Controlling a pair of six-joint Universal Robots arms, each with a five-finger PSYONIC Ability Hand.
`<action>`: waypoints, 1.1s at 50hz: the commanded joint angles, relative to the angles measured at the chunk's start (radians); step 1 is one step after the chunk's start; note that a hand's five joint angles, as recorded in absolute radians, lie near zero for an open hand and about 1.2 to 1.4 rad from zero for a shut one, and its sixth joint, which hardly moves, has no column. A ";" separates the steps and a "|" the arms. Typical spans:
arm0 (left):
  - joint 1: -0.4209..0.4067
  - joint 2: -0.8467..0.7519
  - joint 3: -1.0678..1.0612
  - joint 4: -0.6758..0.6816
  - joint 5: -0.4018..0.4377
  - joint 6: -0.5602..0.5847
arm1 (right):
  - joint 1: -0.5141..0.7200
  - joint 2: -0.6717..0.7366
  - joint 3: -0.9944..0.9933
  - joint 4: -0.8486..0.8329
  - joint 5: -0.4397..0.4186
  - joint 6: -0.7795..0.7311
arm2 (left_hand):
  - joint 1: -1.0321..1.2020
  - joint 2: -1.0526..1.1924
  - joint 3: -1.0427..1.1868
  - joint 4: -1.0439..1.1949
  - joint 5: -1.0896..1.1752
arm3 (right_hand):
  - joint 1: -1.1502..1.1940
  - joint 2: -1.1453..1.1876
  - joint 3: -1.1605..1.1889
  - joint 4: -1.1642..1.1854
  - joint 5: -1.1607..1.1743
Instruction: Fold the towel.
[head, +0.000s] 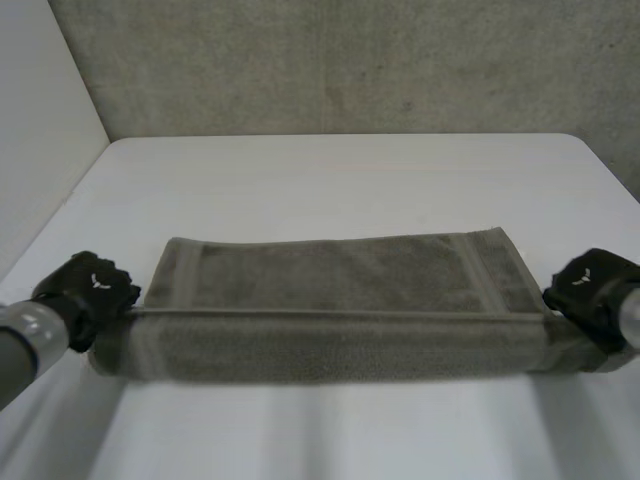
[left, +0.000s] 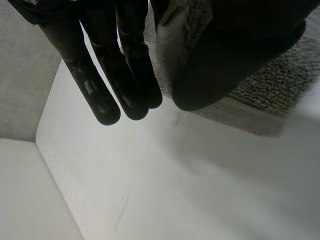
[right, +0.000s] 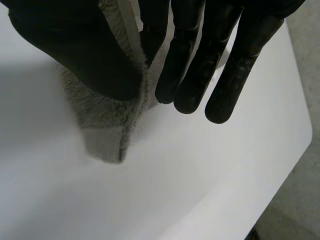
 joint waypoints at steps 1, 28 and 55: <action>-0.040 -0.188 0.141 0.066 -0.003 -0.011 | 0.100 0.147 -0.123 -0.125 0.048 0.062 | 0.123 0.125 0.125 0.124 0.120 | 0.428 0.215 0.209 0.202 0.222; -0.175 -0.267 0.981 0.457 -0.173 -0.491 | 0.195 0.157 -0.643 -0.862 0.144 0.378 | 0.329 0.330 0.330 0.329 0.325 | 0.428 0.215 0.209 0.202 0.222; -0.122 -0.419 0.174 0.546 0.002 -0.371 | 0.149 0.320 -0.129 -0.625 -0.034 0.310 | 0.329 0.330 0.330 0.329 0.325 | 0.428 0.215 0.209 0.202 0.222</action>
